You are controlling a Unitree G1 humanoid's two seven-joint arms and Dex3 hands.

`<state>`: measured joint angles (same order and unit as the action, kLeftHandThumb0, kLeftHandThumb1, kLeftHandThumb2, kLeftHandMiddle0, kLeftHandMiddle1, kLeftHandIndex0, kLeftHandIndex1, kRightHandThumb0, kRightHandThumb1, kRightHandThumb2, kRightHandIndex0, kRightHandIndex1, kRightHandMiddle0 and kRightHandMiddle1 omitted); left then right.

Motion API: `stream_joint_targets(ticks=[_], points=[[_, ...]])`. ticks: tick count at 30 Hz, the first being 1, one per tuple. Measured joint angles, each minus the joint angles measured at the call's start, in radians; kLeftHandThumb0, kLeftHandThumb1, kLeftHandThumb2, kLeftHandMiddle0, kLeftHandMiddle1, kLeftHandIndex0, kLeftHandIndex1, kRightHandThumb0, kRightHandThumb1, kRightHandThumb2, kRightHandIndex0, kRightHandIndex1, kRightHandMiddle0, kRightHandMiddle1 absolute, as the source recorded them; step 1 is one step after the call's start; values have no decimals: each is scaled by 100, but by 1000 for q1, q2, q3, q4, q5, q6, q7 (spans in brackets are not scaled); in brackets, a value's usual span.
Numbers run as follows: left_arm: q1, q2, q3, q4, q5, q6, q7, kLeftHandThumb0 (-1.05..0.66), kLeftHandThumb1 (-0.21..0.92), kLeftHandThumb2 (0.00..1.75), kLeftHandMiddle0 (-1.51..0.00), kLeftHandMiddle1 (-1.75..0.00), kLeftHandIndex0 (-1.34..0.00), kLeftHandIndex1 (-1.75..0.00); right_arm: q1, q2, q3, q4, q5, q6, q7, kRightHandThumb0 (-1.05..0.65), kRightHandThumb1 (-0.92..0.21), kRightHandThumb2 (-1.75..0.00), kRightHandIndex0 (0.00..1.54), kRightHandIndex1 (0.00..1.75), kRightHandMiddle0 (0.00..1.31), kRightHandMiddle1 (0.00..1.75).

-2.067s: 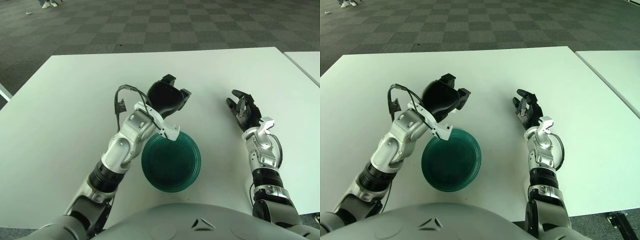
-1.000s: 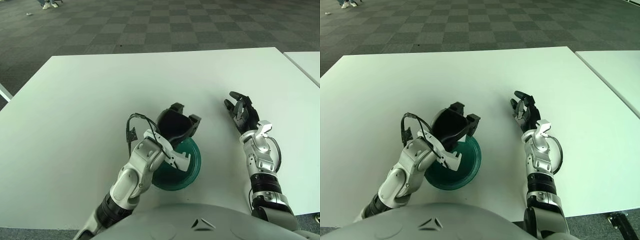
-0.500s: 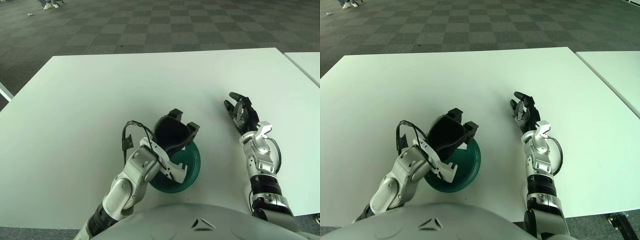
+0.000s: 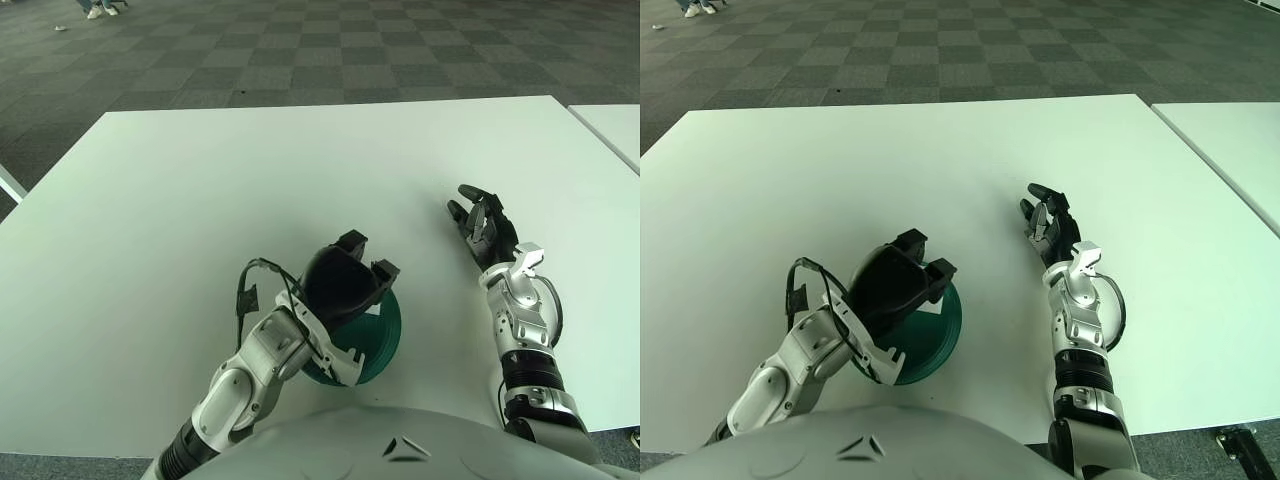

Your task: Put the charger into the plate.

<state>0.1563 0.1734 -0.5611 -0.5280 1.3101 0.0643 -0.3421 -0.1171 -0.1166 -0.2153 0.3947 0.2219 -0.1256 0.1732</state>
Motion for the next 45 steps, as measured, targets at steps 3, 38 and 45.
stream_joint_targets(ticks=[3, 38, 45], points=[[6, 0, -1, 0, -5, -5, 4, -1, 23, 136, -60, -168, -61, -165, 0, 0, 0, 0, 0, 1, 0, -69, -92, -82, 36, 5, 0, 102], [136, -4, 20, -153, 128, -21, 144, -100, 92, 73, -4, -69, -1, -73, -2, 3, 1, 1, 0, 5, -3, -69, -92, -82, 36, 5, 0, 102], [225, 19, 41, -233, 120, -47, 172, -105, 92, 87, -1, -13, 0, -20, -2, 5, 2, 0, 0, 5, -5, -69, -92, -82, 36, 5, 0, 102]])
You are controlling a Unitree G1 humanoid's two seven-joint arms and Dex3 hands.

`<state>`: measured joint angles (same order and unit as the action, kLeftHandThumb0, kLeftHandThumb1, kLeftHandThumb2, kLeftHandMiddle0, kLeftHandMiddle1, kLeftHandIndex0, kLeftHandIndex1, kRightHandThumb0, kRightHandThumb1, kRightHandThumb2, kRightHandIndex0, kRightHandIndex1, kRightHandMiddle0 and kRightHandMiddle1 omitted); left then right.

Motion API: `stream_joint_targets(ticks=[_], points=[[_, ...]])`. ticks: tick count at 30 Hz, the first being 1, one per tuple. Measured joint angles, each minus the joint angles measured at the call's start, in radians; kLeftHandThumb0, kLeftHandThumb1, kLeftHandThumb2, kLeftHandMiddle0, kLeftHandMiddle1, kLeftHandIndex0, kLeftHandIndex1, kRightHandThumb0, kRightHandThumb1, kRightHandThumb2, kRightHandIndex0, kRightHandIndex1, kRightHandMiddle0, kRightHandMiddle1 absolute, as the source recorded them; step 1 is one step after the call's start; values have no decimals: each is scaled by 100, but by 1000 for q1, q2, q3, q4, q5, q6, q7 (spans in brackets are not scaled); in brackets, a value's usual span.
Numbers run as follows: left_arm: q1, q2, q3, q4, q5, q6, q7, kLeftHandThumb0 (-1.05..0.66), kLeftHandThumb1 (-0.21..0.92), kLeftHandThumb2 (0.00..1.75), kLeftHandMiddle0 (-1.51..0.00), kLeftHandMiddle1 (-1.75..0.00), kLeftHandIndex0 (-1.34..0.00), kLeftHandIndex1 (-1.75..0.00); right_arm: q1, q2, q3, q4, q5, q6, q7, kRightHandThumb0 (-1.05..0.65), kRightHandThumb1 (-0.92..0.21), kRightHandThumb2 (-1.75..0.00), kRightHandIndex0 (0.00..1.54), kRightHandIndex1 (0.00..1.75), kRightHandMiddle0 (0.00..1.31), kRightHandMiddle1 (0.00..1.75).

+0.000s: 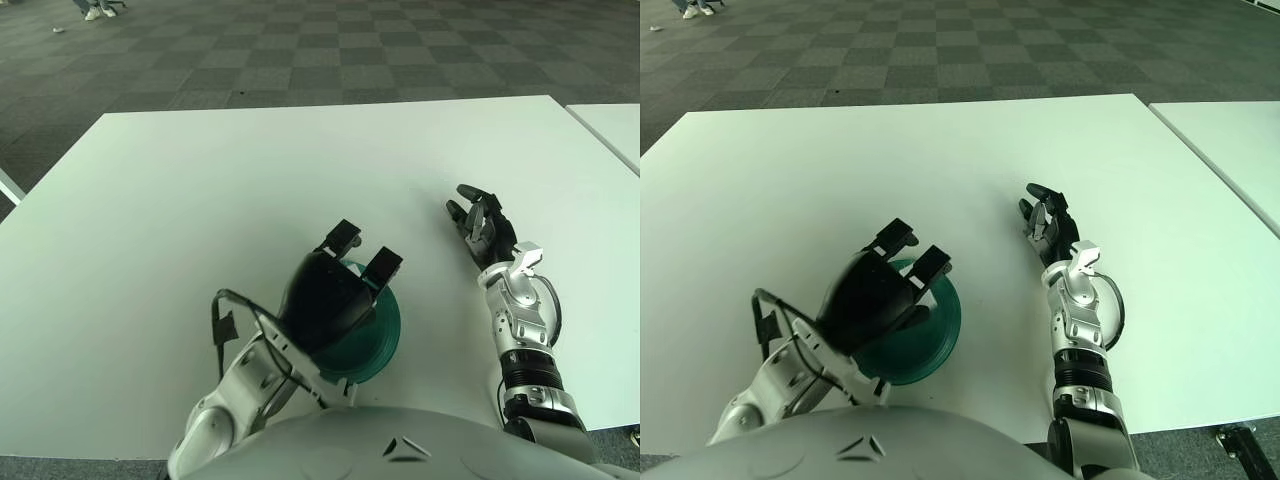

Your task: Put the charger into the plate.

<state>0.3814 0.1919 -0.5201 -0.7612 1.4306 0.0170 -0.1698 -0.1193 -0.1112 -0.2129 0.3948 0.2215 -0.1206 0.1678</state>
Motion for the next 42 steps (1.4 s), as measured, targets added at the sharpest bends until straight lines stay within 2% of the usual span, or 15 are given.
stream_joint_targets(ticks=[5, 13, 18, 24, 27, 31, 33, 37, 40, 42], points=[[21, 16, 18, -26, -32, -27, -19, -105, 92, 88, -1, -7, 0, -12, 2, 0, 0, 1, -1, 0, -3, -69, -92, -82, 36, 5, 0, 102], [-31, 78, 65, -30, -42, -101, -122, -105, 92, 96, 0, -2, 0, -8, -3, 1, 1, 3, -1, 0, -3, -69, -92, -82, 36, 5, 0, 102], [-28, 127, 102, -47, -21, -150, -126, -105, 92, 100, -2, -1, 0, -4, -8, 3, 2, 5, -1, 0, -2, -69, -92, -82, 36, 5, 0, 102], [-1, 164, 184, -108, -64, -171, -156, -105, 92, 97, -4, -2, 0, -2, -7, 2, 1, 8, -1, 0, -3, -69, -92, -82, 36, 5, 0, 102], [-46, 197, 265, -170, -163, -172, -263, -105, 92, 94, -3, -1, 0, 0, -7, 2, 0, 11, -1, 0, -3, -69, -92, -82, 36, 5, 0, 102], [-108, 219, 343, -202, -209, -173, -297, -105, 92, 87, -1, 0, 0, 0, -12, 3, 1, 16, -1, 0, -3, -69, -92, -82, 36, 5, 0, 102], [-112, 184, 355, -188, -216, -157, -262, -105, 92, 78, -1, 0, 0, 0, -16, 3, 2, 17, -1, 0, -2, -69, -92, -82, 36, 5, 0, 102], [-101, 55, 350, -154, -250, -100, -212, -105, 92, 70, -2, -1, -2, -1, -16, 4, 2, 17, -1, -3, -2, -69, -92, -82, 36, 5, 0, 102], [-124, -59, 367, -147, -339, -7, -215, -104, 92, 60, -12, -2, -1, -28, -17, 1, 1, 14, -1, -6, -2, -69, -92, -82, 36, 5, 0, 102], [-149, -127, 379, -147, -390, 63, -215, -102, 92, 61, -21, -5, 0, -42, -19, 0, 1, 11, -1, -9, -2, -69, -92, -82, 36, 5, 0, 102]])
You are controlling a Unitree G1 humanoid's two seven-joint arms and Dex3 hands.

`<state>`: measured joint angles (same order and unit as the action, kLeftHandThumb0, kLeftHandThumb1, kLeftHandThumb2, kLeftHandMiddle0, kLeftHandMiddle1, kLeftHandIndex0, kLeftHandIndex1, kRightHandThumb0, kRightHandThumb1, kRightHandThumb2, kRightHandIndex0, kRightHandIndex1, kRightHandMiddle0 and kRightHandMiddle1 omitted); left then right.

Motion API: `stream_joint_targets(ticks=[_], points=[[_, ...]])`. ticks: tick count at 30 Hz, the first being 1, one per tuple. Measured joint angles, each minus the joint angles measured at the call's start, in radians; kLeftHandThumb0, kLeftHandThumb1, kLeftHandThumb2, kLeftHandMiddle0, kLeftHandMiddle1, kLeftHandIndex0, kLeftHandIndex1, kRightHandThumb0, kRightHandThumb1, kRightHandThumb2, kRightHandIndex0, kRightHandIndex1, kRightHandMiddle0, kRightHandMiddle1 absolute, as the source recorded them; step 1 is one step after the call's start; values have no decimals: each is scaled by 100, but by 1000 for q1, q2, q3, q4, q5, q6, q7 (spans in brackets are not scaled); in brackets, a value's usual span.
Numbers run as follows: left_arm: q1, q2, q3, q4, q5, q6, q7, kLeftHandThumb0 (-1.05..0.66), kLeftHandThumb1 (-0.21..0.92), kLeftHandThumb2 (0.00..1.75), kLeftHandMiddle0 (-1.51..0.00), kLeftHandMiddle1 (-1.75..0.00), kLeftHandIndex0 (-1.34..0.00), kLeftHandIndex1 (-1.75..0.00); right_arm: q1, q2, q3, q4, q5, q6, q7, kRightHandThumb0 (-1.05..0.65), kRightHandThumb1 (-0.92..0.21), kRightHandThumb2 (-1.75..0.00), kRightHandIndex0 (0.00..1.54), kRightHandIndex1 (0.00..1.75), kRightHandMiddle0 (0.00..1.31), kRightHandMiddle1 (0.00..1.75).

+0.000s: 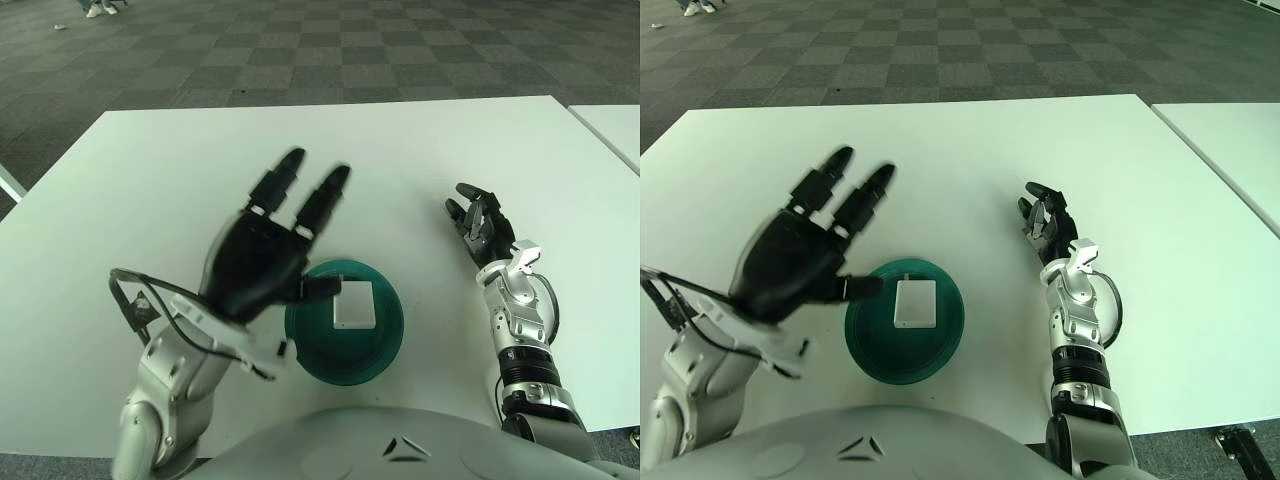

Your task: Put the charger into the plate.

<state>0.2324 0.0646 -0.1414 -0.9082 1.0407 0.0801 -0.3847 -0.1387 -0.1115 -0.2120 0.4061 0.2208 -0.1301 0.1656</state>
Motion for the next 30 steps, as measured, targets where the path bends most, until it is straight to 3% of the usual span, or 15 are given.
stream_joint_targets(ticks=[2, 5, 9, 16, 22, 30], points=[[15, -81, 4, -5, -88, 29, 39, -103, 92, 65, -26, -8, 0, -49, -6, 0, 0, -8, 0, -7, 1, -69, -92, -82, 36, 5, 0, 102], [58, -168, 5, 11, -220, -6, 90, -103, 92, 70, -30, -10, 0, -55, -1, 1, 1, -14, 0, -21, 3, -69, -92, -82, 36, 5, 0, 102], [135, -183, 16, 75, -397, -92, 137, -103, 92, 84, -31, -12, 0, -60, -2, 0, 1, -16, 0, -31, 3, -69, -92, -82, 36, 5, 0, 102], [227, -200, 56, 237, -689, -239, 286, -100, 92, 93, -34, -15, 0, -71, -2, 0, 1, -12, 0, -31, 4, -69, -92, -82, 36, 5, 0, 102], [268, -216, 96, 408, -916, -379, 428, -95, 92, 98, -33, -16, 0, -81, -2, -2, -3, -4, 0, -26, 11, -69, -92, -82, 36, 5, 0, 102], [275, -221, 119, 744, -1158, -588, 484, -93, 92, 99, -37, -18, 0, -97, -3, -13, -8, 14, 2, -18, 26, -69, -92, -82, 36, 5, 0, 102]])
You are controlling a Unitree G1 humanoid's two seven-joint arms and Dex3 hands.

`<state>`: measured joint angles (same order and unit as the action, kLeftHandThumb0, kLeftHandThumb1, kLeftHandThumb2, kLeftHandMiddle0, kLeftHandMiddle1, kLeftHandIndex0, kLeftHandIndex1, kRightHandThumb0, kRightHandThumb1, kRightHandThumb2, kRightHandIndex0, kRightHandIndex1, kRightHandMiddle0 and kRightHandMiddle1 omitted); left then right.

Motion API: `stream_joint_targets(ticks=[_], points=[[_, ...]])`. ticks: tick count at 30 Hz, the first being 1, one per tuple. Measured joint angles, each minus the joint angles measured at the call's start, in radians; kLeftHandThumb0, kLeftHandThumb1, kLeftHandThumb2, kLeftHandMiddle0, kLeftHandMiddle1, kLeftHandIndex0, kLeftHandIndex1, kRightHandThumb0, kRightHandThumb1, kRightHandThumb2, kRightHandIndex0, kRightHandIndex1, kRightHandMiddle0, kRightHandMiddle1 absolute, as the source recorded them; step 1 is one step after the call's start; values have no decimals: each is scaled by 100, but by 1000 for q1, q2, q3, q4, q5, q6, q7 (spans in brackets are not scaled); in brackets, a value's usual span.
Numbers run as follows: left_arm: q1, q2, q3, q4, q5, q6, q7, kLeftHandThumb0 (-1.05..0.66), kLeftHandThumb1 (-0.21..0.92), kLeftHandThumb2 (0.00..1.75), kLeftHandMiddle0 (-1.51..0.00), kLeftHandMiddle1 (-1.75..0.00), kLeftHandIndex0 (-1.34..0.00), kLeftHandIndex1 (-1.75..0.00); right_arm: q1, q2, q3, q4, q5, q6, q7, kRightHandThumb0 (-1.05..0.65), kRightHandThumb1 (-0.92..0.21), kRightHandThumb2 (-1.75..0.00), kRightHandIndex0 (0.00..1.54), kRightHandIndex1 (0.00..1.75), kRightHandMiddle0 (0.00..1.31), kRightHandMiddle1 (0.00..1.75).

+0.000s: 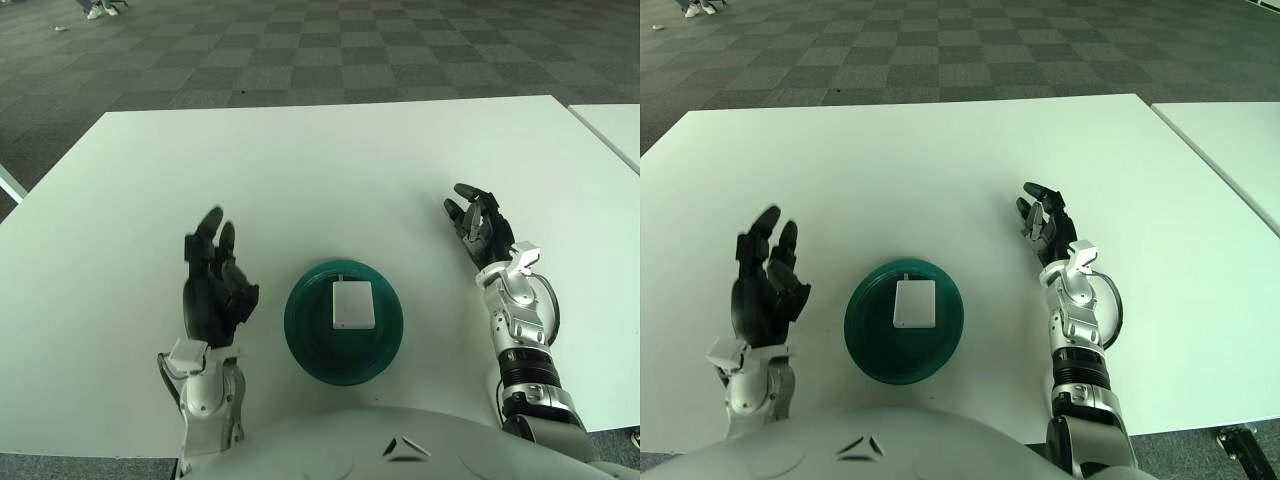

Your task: Put the charger into the plate.

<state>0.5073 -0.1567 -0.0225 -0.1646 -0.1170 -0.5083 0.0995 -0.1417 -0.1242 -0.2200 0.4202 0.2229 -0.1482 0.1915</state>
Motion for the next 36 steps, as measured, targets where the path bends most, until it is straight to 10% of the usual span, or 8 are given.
stream_joint_targets(ticks=[14, 36], points=[[-3, -1, -2, 185, -90, -215, 29, -90, 92, 98, -41, -23, 0, -103, -31, -23, -23, 55, 8, 16, 19, -69, -92, -82, 36, 5, 0, 102], [-4, 1, -23, 201, 127, -222, 234, -88, 92, 100, -37, -23, 0, -97, -50, -51, -37, 86, 31, 33, 41, -69, -92, -82, 37, 4, 0, 102]])
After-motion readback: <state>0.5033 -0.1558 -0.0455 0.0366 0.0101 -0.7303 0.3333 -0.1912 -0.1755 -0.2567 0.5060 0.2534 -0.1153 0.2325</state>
